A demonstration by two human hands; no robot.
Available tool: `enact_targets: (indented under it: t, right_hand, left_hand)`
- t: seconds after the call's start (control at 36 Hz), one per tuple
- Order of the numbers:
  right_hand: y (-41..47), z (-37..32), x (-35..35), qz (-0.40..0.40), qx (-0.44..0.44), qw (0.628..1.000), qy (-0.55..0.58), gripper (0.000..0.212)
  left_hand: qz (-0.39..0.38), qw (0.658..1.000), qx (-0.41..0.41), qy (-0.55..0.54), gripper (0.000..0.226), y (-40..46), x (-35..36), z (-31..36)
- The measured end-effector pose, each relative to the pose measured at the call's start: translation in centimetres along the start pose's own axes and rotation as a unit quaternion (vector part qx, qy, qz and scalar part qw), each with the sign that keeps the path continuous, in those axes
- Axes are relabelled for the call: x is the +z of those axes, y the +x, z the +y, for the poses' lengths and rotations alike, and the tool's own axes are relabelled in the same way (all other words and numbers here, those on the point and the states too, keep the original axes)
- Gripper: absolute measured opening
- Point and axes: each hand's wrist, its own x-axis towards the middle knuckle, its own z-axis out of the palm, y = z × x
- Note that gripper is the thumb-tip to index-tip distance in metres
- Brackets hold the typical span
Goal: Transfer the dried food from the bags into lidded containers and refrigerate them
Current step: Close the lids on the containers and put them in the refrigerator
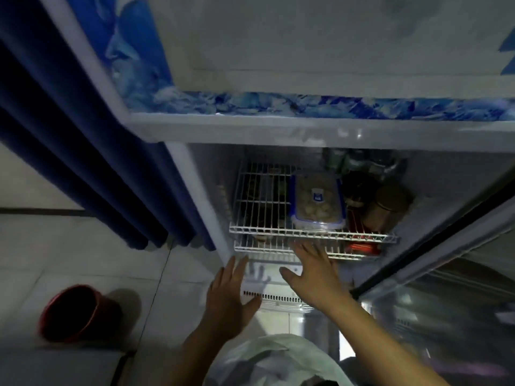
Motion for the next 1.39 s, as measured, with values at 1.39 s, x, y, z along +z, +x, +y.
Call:
enact_targets:
  t: [1.39]
  right_hand:
    - [-37.3,-59.4,46.9,-0.409,-0.630,0.649,-0.123,0.063]
  left_hand:
    - [0.436,0.639,-0.614,-0.156,0.082,-70.3,-19.7,-36.6]
